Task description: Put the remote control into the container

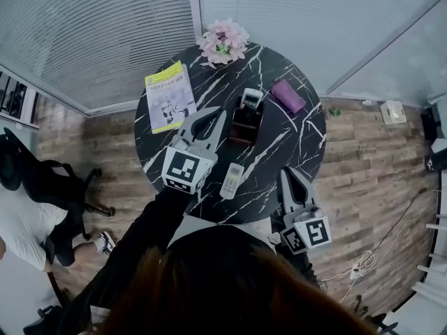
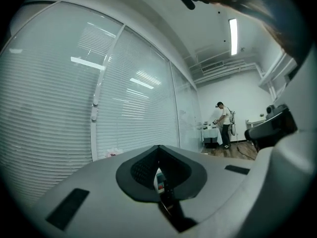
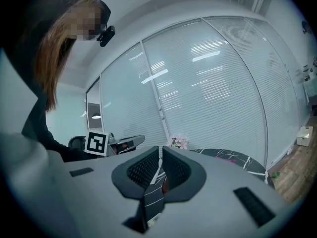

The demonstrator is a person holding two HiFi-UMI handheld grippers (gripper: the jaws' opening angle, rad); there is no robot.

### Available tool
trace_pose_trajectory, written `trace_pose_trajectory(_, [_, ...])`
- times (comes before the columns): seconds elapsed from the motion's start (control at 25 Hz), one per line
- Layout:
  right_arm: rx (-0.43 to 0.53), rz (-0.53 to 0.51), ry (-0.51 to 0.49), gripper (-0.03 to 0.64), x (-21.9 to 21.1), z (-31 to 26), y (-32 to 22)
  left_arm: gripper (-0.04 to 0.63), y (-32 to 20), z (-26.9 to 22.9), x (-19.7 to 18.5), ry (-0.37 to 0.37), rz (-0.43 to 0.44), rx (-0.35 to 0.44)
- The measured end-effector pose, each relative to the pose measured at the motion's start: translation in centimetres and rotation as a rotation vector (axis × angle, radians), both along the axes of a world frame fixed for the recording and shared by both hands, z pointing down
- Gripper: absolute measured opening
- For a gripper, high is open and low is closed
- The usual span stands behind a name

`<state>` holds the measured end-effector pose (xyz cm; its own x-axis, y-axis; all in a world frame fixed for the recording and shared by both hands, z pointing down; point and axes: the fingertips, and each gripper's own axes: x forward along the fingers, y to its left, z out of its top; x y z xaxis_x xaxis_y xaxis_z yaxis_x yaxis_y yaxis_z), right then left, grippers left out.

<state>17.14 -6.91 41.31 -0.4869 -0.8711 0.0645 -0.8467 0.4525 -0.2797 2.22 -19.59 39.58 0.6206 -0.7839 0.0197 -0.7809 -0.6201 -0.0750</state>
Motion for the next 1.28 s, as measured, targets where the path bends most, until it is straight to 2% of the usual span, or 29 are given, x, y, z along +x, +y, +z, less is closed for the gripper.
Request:
trace_pose_trajectory(0.36, [0.015,-0.023,0.01,0.032,-1.0,-0.1,-0.2,0.009,4.9,-0.9,-3.6,0.077,0.041,-0.039])
trace_pose_trajectory(0.8, [0.026,-0.049,0.029,0.032,-2.4,-0.2,-0.1,0.009,8.9,-0.1,-5.8,0.099,0.061,-0.064])
trace_pose_trajectory(1.04, [0.029,-0.058,0.033,0.032,-2.8,-0.4,0.0,0.009,10.0,1.5,-6.9,0.098,0.036,-0.105])
trace_pose_trajectory(1.28, [0.012,-0.075,0.043,0.032,-3.4,0.4,0.0,0.009,10.8,1.3,-6.9,0.098,0.059,-0.07])
